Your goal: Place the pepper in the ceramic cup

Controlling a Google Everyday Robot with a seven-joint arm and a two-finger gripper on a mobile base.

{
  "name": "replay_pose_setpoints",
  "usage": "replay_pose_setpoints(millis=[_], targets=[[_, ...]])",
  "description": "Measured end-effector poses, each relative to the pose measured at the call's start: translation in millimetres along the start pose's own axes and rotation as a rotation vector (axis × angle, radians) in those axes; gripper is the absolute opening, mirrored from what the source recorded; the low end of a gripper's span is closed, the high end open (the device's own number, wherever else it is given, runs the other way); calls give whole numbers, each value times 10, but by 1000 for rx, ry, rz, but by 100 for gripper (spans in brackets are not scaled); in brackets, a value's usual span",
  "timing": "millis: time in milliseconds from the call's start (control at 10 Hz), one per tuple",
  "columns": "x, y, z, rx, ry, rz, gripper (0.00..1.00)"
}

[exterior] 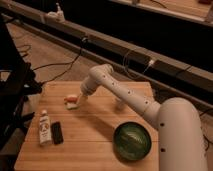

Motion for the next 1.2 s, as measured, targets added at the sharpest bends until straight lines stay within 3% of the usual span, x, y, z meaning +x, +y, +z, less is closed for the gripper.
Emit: replay_pose_setpoints(millis=[600,700,800,1200], targets=[[279,-77,384,-27,21,59,74],[303,-74,423,-33,14,76,66],[299,-88,460,-37,-5,101,46],[203,-170,336,-13,-27,93,5]])
